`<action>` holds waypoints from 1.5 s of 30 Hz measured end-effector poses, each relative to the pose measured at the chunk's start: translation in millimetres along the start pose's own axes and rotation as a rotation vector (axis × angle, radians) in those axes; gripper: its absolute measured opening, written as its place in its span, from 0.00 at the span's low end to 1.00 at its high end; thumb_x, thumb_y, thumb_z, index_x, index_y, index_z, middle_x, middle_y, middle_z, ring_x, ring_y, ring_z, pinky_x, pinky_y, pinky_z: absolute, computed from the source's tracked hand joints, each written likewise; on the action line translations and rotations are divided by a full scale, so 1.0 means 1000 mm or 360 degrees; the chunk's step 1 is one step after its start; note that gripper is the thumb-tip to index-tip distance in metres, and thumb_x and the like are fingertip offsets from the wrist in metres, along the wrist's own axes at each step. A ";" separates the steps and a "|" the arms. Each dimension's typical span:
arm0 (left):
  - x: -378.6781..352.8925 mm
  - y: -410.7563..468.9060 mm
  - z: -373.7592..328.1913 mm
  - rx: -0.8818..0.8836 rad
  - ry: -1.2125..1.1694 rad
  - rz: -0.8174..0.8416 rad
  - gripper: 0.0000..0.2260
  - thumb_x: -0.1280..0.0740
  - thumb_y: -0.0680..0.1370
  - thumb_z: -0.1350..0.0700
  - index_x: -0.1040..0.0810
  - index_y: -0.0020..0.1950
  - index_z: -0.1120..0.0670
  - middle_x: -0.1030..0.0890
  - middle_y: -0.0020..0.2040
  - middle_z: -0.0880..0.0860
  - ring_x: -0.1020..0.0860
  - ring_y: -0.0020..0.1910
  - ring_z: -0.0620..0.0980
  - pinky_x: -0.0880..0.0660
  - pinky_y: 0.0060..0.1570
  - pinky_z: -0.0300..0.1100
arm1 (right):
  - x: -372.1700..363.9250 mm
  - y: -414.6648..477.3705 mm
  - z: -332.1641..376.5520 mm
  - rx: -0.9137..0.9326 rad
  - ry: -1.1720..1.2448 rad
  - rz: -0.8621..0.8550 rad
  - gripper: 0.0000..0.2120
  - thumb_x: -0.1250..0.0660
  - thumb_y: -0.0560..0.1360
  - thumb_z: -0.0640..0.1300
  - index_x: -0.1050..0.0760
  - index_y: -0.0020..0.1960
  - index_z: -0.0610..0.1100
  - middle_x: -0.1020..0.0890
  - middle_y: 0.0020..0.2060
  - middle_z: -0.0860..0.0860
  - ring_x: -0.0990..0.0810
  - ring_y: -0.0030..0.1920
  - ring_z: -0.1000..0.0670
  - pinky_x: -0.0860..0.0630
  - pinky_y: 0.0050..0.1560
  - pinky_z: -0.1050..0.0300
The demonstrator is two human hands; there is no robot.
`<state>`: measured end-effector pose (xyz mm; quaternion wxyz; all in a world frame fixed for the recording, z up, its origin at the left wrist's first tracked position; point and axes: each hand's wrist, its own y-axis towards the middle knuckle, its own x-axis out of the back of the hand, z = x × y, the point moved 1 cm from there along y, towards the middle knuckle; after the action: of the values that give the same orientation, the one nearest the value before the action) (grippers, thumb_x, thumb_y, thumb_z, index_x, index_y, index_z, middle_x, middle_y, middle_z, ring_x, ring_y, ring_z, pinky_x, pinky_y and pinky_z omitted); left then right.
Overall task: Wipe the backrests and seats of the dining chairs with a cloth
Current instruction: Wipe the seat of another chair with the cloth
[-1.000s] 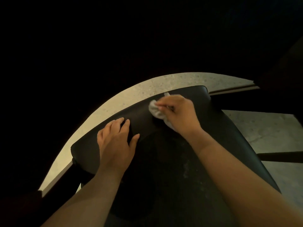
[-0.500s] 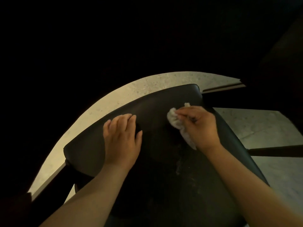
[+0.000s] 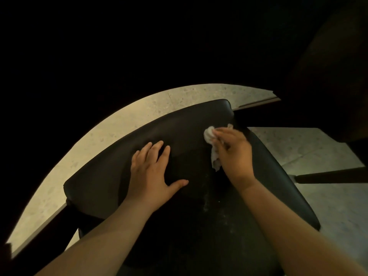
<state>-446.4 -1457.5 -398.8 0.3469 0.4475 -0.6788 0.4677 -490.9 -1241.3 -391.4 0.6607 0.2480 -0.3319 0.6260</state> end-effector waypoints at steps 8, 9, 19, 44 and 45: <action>-0.005 -0.001 -0.002 0.0020 0.0026 -0.0074 0.44 0.38 0.69 0.27 0.45 0.78 0.48 0.48 0.79 0.50 0.53 0.77 0.53 0.56 0.75 0.54 | 0.025 0.035 -0.007 -0.0001 -0.0079 -0.0163 0.13 0.37 0.80 0.40 0.21 0.62 0.46 0.22 0.62 0.50 0.24 0.62 0.53 0.27 0.65 0.55; -0.005 -0.002 -0.003 0.0016 0.0029 -0.0082 0.44 0.37 0.69 0.28 0.44 0.78 0.48 0.47 0.79 0.51 0.53 0.77 0.53 0.55 0.75 0.54 | 0.023 0.044 -0.009 -0.0061 -0.0132 -0.0146 0.13 0.38 0.80 0.41 0.22 0.64 0.45 0.23 0.64 0.49 0.25 0.63 0.51 0.28 0.65 0.55; -0.005 0.000 -0.004 0.0023 0.0059 -0.0093 0.45 0.39 0.69 0.27 0.44 0.78 0.49 0.47 0.78 0.51 0.53 0.77 0.53 0.56 0.75 0.54 | 0.010 -0.026 -0.011 0.0161 -0.0066 0.0088 0.15 0.30 0.75 0.41 0.21 0.61 0.47 0.21 0.60 0.53 0.30 0.62 0.59 0.34 0.66 0.65; -0.007 -0.001 -0.007 0.0030 0.0126 -0.0109 0.44 0.38 0.69 0.28 0.45 0.79 0.50 0.47 0.79 0.52 0.53 0.78 0.54 0.57 0.74 0.54 | 0.043 0.002 -0.041 -0.0345 0.0234 -0.0441 0.13 0.34 0.78 0.40 0.20 0.61 0.45 0.19 0.57 0.51 0.22 0.58 0.53 0.26 0.62 0.56; -0.008 -0.001 -0.007 0.0031 0.0128 -0.0110 0.45 0.38 0.69 0.28 0.45 0.79 0.50 0.47 0.79 0.51 0.53 0.78 0.54 0.58 0.74 0.53 | 0.040 0.005 -0.042 -0.0358 0.0196 -0.0425 0.13 0.35 0.78 0.40 0.21 0.62 0.44 0.19 0.57 0.51 0.22 0.58 0.53 0.27 0.62 0.59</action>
<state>-442.5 -1448.5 -403.1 0.3854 0.4549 -0.6438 0.4795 -490.6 -1183.0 -389.9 0.7806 0.1757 -0.3230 0.5055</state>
